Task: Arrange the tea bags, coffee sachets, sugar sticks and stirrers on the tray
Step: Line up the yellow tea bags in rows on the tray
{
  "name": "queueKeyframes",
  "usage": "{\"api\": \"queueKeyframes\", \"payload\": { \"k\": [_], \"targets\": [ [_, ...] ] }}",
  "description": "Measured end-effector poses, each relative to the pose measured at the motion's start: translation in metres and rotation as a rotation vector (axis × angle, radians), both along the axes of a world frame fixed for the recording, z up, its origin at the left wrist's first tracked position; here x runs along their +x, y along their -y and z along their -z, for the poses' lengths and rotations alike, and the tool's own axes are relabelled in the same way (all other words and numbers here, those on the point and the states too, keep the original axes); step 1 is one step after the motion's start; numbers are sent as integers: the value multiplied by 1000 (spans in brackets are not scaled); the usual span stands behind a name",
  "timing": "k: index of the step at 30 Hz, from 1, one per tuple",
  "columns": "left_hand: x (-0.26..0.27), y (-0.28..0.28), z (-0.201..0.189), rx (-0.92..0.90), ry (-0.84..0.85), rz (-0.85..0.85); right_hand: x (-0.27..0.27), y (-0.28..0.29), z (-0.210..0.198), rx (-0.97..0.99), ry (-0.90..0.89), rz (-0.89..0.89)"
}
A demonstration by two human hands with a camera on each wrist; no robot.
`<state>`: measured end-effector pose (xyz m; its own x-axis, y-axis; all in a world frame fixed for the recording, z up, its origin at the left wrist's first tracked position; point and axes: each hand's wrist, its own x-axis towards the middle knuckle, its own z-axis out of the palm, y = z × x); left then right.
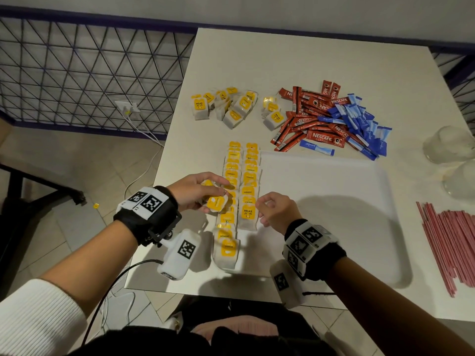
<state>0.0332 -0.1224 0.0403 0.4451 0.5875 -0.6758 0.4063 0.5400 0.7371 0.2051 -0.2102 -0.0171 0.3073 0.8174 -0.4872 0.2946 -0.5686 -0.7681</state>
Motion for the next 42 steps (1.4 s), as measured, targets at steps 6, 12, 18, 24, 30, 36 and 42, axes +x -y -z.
{"api": "queueKeyframes", "payload": {
  "k": [6, 12, 18, 24, 30, 36, 42],
  "targets": [
    [-3, -3, 5, -48, 63, -18, 5, 1, -6, 61, 64, 12],
    [7, 2, -6, -70, 184, 0, 2, -4, -44, 72, -234, -74],
    [20, 11, -11, -64, 291, -82, 0, -4, -58, 31, -292, -83],
    [27, 20, -10, -64, 276, -220, 5, -1, -67, 77, -435, 1],
    [21, 27, -10, -46, 133, -227, 13, 3, -75, 98, -438, 3],
    [19, 42, -5, 17, 160, -186, 18, 6, -80, 103, -385, -53],
    [9, 55, -5, 86, 167, -292, 25, 8, -82, 154, -418, -10]
  ]
}}
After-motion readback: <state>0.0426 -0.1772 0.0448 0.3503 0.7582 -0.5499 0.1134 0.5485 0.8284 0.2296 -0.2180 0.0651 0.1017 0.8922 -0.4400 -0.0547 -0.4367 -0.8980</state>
